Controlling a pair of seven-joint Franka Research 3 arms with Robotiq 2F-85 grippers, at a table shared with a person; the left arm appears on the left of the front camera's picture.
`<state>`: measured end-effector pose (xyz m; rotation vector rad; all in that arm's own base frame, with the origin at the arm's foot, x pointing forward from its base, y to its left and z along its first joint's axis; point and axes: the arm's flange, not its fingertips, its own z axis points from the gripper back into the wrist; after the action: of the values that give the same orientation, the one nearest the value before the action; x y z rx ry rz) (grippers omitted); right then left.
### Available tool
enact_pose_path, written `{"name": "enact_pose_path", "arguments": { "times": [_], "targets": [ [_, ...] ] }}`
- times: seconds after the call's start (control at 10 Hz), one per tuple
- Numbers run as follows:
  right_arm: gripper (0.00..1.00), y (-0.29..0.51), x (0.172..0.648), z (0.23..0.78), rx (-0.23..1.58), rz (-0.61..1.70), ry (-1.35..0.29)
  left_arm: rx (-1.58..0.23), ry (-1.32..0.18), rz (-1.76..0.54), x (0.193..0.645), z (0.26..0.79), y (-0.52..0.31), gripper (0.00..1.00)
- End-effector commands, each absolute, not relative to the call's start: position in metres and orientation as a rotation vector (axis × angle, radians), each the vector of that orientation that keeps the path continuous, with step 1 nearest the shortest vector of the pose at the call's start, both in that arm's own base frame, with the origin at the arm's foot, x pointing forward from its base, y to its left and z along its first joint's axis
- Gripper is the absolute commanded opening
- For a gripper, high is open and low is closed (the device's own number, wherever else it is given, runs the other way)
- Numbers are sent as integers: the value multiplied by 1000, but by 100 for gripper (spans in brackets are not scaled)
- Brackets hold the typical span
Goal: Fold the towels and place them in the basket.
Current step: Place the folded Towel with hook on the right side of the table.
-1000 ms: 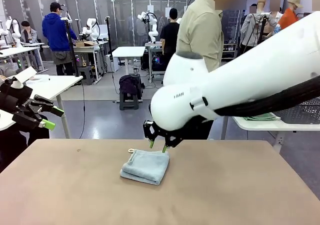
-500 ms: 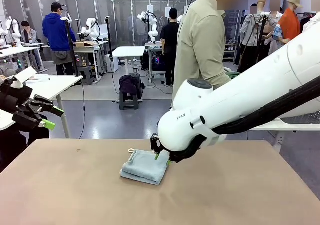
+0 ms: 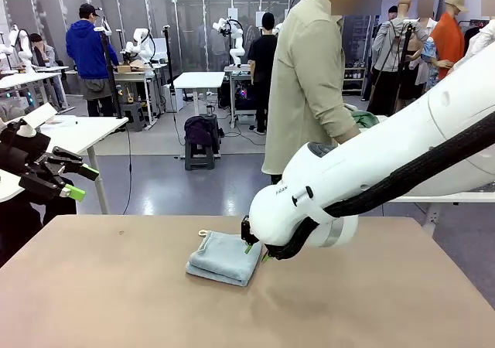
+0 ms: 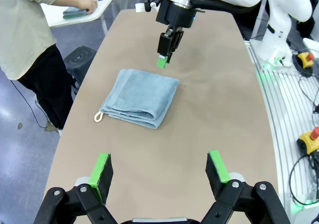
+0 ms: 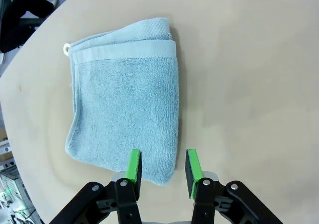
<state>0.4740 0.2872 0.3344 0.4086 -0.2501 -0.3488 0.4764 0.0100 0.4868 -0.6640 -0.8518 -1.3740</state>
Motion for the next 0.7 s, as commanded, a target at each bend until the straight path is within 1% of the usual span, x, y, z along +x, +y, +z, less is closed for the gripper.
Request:
{"name": "enact_pose_path", "arguments": {
  "times": [0.0,0.3,0.6],
  "targets": [
    [47,273,480,320,453,-301,-275,-662,-860,-1385,476,487,10,95],
    [47,266,492,301,449,-266,-305,-662,-860,-1385,476,487,10,95],
    [47,264,498,291,487,-254,-314,-662,-860,-1385,476,487,10,95]
  ]
}}
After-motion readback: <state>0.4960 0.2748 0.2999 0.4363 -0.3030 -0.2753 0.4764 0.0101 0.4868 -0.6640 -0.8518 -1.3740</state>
